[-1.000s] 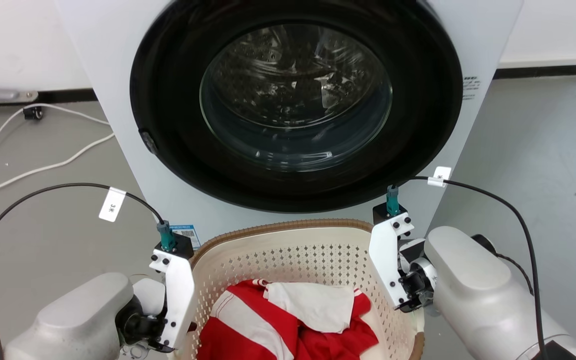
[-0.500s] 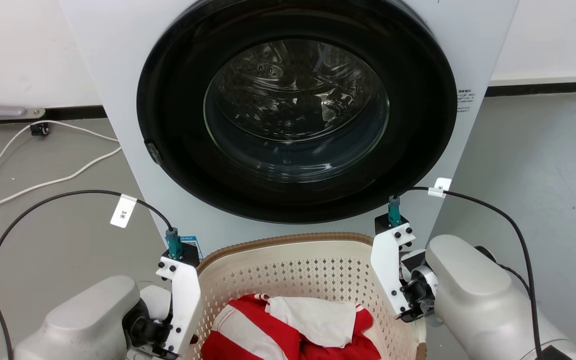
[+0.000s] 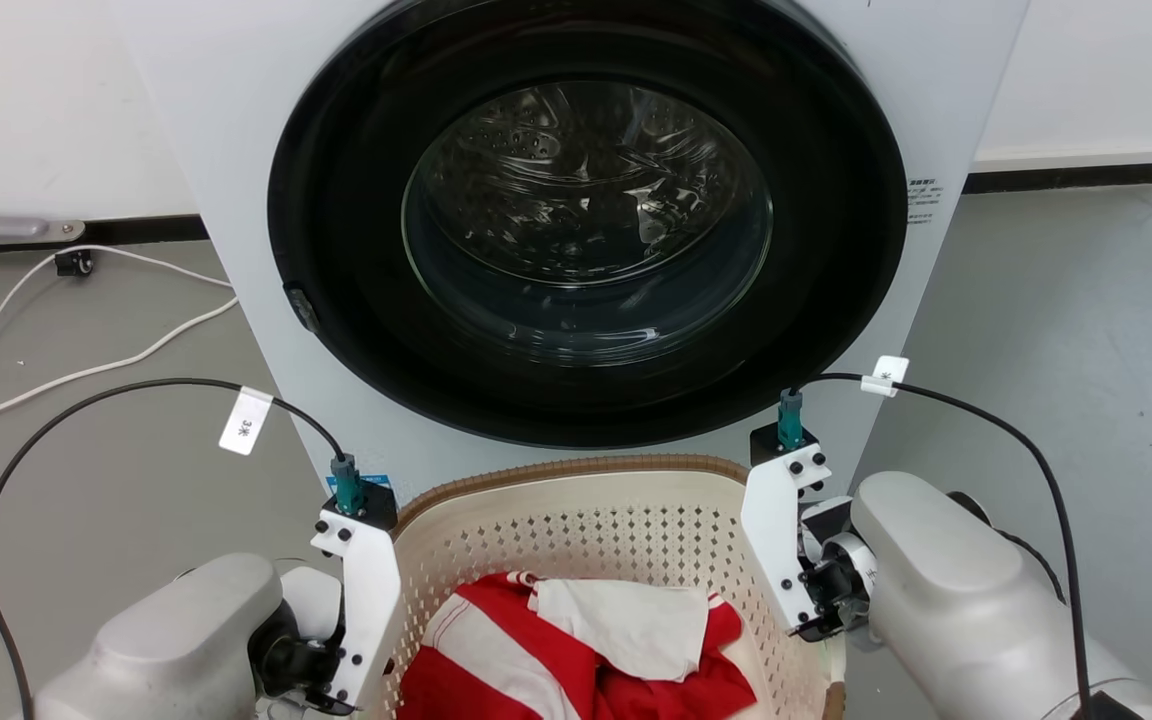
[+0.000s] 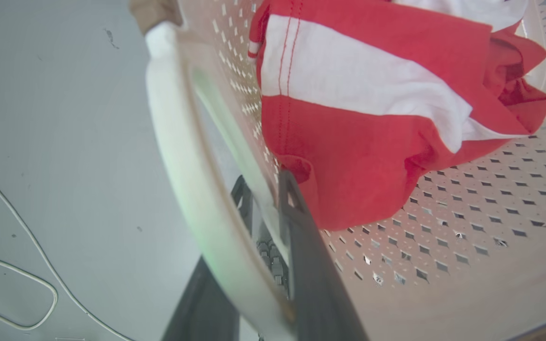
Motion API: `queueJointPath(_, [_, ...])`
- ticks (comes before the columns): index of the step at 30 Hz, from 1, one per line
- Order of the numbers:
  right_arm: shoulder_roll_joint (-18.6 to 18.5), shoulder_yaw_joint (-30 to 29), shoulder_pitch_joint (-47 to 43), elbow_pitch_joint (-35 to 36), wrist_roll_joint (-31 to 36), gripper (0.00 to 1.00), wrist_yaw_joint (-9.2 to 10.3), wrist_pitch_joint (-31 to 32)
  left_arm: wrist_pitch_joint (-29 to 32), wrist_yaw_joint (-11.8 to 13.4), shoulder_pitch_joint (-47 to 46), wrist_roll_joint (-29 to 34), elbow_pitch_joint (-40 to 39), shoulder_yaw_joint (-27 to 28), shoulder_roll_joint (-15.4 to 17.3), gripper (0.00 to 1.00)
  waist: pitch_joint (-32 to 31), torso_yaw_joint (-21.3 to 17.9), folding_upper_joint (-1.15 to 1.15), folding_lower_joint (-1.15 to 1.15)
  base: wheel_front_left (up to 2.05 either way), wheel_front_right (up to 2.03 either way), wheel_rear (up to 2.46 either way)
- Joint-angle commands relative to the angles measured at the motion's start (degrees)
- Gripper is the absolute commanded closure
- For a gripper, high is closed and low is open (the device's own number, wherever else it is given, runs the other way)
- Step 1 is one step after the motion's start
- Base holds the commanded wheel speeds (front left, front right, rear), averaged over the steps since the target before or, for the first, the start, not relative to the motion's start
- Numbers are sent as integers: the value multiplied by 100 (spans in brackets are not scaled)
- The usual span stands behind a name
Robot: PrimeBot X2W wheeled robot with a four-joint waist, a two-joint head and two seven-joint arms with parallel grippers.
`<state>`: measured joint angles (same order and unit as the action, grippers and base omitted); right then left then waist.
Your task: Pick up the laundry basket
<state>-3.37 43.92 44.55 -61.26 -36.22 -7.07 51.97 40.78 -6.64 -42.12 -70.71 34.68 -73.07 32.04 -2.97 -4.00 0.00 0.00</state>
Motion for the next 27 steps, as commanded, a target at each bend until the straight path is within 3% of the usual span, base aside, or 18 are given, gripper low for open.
queueJointPath(1, [94, 18, 97, 62, -8, 100, -76, -100, -53, -148, 15, 62, -62, -50, -145, 100, -2, -3, 0, 0, 0, 0, 0])
queueJointPath(27, [93, 195, 213, -148, -233, 100, -76, -326, 20, -135, -147, 81, 73, -48, -221, 100, -37, 23, 0, 0, 0, 0, 0])
